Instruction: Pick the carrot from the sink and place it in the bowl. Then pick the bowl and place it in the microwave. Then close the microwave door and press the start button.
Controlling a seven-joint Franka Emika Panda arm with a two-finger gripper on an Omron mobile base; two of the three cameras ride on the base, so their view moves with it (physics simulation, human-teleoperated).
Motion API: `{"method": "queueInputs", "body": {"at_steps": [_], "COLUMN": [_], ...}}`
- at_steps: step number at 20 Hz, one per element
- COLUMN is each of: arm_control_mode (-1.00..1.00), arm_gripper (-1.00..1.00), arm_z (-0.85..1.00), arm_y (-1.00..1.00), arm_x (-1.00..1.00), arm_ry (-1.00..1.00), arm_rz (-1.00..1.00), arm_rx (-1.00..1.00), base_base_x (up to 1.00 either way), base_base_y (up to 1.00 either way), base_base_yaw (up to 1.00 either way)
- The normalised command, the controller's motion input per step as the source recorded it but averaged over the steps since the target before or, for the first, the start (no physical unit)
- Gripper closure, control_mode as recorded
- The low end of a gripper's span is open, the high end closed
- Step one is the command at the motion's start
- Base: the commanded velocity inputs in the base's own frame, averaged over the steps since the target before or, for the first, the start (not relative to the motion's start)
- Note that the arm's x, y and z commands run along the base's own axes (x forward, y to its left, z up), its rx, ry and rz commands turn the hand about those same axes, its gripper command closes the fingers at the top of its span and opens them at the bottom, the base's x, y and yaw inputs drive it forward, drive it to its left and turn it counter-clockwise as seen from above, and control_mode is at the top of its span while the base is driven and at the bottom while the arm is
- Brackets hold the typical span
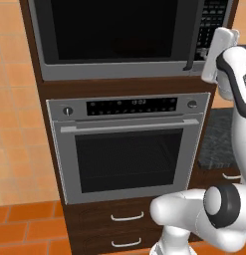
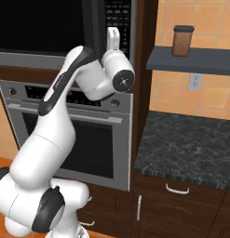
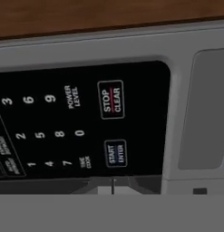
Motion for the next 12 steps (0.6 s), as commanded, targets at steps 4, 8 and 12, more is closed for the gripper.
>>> {"method": "queueInputs", "body": {"at_steps": [4,8,12], "arm_control_mode": [-1.00,-1.00,-1.00], "arm_gripper": [1.00,1.00,1.00], "arm_z": [-0.01,-0.10,-0.16], "arm_y": [0.00,-0.04,-0.06], "arm_x": [0.36,0.43,0.26], "arm_ry": [0.00,0.00,-0.01], "arm_rz": [0.00,0.00,0.00], "arm_rx": [-0.02,-0.01,-0.01], "base_base_x": [0.00,0.00,0.00], "base_base_y": [0.00,0.00,0.00], "base_base_yaw": [0.00,0.00,0.00]}}
